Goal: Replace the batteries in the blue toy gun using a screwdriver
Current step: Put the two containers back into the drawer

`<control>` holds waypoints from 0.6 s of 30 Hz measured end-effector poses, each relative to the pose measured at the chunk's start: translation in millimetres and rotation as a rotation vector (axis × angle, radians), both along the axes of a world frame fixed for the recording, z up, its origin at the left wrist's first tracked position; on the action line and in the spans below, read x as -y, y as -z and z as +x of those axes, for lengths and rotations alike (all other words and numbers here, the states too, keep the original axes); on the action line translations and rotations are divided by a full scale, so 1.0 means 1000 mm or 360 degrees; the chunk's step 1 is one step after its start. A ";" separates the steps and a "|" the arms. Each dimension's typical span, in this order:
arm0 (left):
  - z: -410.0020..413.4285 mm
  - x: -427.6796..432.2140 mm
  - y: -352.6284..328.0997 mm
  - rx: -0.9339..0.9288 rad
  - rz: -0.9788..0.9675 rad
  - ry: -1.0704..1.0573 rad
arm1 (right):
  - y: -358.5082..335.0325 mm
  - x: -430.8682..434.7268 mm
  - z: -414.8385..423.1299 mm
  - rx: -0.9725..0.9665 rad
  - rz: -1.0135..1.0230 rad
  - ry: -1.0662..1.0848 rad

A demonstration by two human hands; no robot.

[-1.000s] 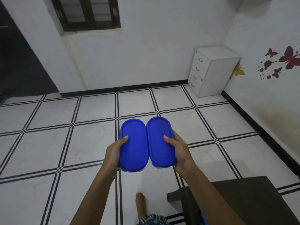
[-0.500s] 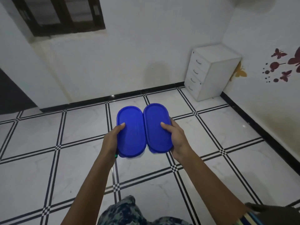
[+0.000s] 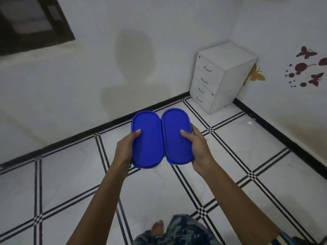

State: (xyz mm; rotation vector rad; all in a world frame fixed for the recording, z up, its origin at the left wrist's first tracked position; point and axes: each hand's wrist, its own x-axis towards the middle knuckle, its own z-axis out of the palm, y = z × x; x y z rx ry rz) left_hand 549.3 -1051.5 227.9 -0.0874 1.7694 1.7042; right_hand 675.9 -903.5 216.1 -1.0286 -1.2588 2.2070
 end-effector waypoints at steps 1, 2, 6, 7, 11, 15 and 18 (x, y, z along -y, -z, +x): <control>-0.018 -0.016 -0.001 0.0019 -0.0013 0.0017 | 0.000 -0.014 -0.016 0.0017 -0.0007 0.0024; -0.032 -0.028 -0.002 0.0029 -0.0015 0.0025 | 0.000 -0.025 -0.030 0.0030 -0.0006 0.0038; -0.093 -0.090 0.000 0.0066 0.0013 0.0122 | 0.004 -0.086 -0.092 0.0060 -0.0005 0.0102; -0.110 -0.108 0.002 0.0046 0.0009 0.0145 | 0.007 -0.102 -0.108 0.0061 -0.0006 0.0122; -0.178 -0.186 0.002 -0.0040 -0.0026 0.0232 | 0.018 -0.172 -0.168 0.0049 -0.0020 0.0192; -0.244 -0.264 -0.001 -0.0048 -0.0047 0.0344 | 0.018 -0.240 -0.222 0.0055 -0.0132 0.0268; -0.292 -0.317 -0.003 -0.0045 -0.0023 0.0393 | 0.015 -0.291 -0.261 0.0014 -0.0160 0.0298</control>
